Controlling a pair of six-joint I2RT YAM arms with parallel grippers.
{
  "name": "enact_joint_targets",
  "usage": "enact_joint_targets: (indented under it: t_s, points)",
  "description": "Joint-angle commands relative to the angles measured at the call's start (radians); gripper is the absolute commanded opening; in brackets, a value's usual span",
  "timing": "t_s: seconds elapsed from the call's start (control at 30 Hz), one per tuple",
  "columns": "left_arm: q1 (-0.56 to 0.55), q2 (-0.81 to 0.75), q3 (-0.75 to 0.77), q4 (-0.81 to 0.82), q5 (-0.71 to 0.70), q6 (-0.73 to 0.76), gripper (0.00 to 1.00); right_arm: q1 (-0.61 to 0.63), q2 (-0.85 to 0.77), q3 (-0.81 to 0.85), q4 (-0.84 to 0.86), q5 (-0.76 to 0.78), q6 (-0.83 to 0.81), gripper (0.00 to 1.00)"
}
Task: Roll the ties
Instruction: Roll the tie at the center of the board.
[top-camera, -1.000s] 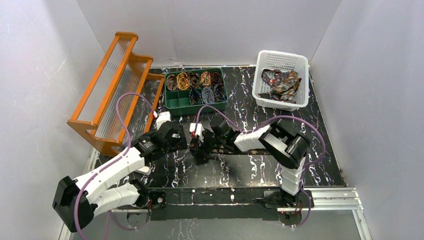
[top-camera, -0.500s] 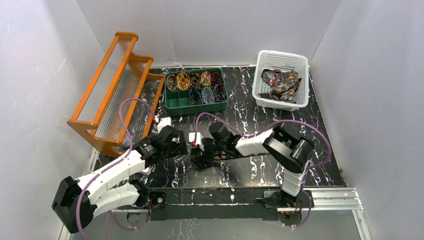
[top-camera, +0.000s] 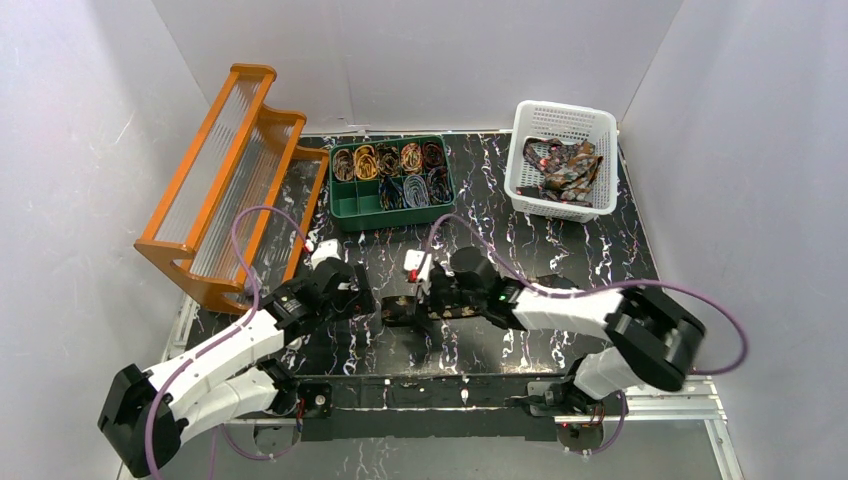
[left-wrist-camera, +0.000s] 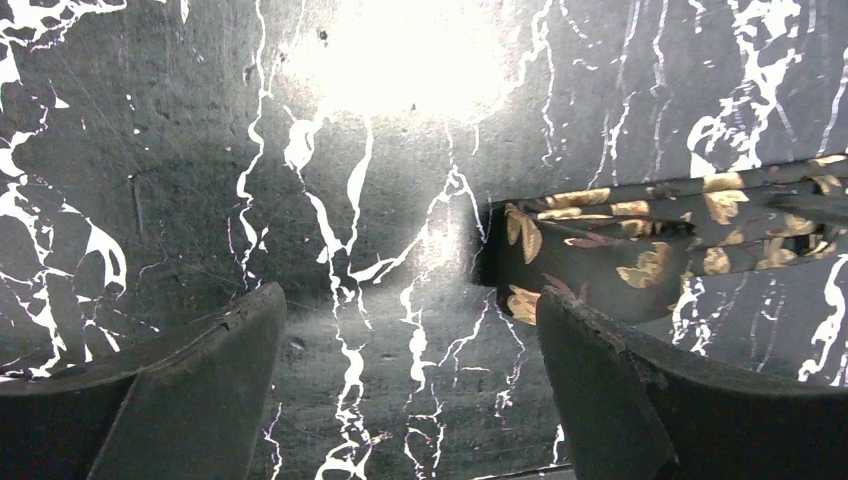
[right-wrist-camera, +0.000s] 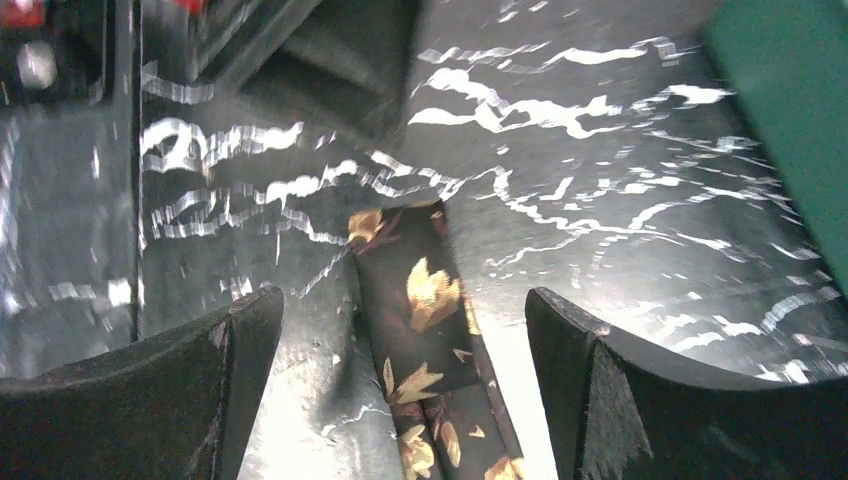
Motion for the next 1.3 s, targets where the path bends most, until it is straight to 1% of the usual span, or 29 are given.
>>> enact_joint_targets:
  t_s: [0.0, 0.07, 0.1, 0.13, 0.17, 0.23, 0.33, 0.37, 0.4, 0.47, 0.6, 0.67, 0.83, 0.93, 1.03, 1.13, 1.23, 1.27]
  points:
    - [0.006, -0.048, -0.003, -0.005, -0.043, -0.027, 0.93, 0.006, -0.177, -0.071, 0.091, 0.282, 0.374, 0.99]
    - [0.006, -0.06, -0.008, -0.007, -0.071, -0.043, 0.93, 0.005, -0.224, -0.042, -0.058, 0.438, 0.556, 0.99]
    - [0.006, -0.064, -0.008, -0.012, -0.086, -0.053, 0.93, 0.002, -0.23, -0.016, -0.128, 0.451, 0.631, 0.99]
    - [0.006, -0.069, -0.007, -0.018, -0.106, -0.063, 0.93, 0.003, -0.222, 0.01, -0.183, 0.437, 0.686, 0.96]
    - [0.006, -0.074, -0.007, -0.022, -0.121, -0.07, 0.93, 0.003, -0.207, 0.05, -0.246, 0.393, 0.725, 0.9]
    - [0.005, -0.083, -0.003, -0.035, -0.148, -0.087, 0.93, 0.003, -0.174, 0.066, -0.229, 0.251, 0.741, 0.76]
    - [0.005, -0.099, 0.0, -0.054, -0.176, -0.095, 0.93, 0.005, -0.109, 0.103, -0.205, 0.182, 0.804, 0.51]
    - [0.006, -0.103, 0.002, -0.059, -0.18, -0.096, 0.93, 0.01, -0.087, 0.125, -0.204, 0.155, 0.807, 0.46]
    - [0.005, -0.106, 0.004, -0.066, -0.181, -0.095, 0.93, 0.015, -0.064, 0.147, -0.213, 0.152, 0.809, 0.43]
    - [0.006, -0.107, 0.01, -0.08, -0.185, -0.094, 0.93, 0.02, -0.022, 0.184, -0.236, 0.152, 0.812, 0.33]
    - [0.005, -0.107, 0.011, -0.09, -0.191, -0.088, 0.93, 0.023, 0.048, 0.218, -0.234, 0.134, 0.815, 0.3]
    - [0.006, -0.103, 0.01, -0.091, -0.189, -0.087, 0.93, 0.023, 0.075, 0.223, -0.233, 0.151, 0.826, 0.31]
    - [0.006, -0.076, 0.013, -0.078, -0.174, -0.072, 0.93, 0.023, 0.169, 0.253, -0.296, 0.219, 0.87, 0.29]
    - [0.005, -0.055, 0.011, -0.047, -0.131, -0.038, 0.93, 0.021, 0.206, 0.244, -0.319, 0.283, 0.876, 0.29]
    - [0.007, -0.036, 0.003, -0.012, -0.094, -0.023, 0.93, 0.015, 0.234, 0.262, -0.343, 0.278, 0.862, 0.29]
    - [0.006, -0.022, -0.002, 0.015, -0.066, -0.01, 0.93, 0.015, 0.223, 0.286, -0.361, 0.252, 0.834, 0.32]
    - [0.005, -0.014, -0.001, 0.037, -0.04, -0.001, 0.93, 0.016, 0.171, 0.31, -0.37, 0.214, 0.806, 0.37]
    - [0.005, -0.012, -0.002, 0.046, -0.028, 0.003, 0.93, 0.016, 0.14, 0.324, -0.398, 0.208, 0.797, 0.38]
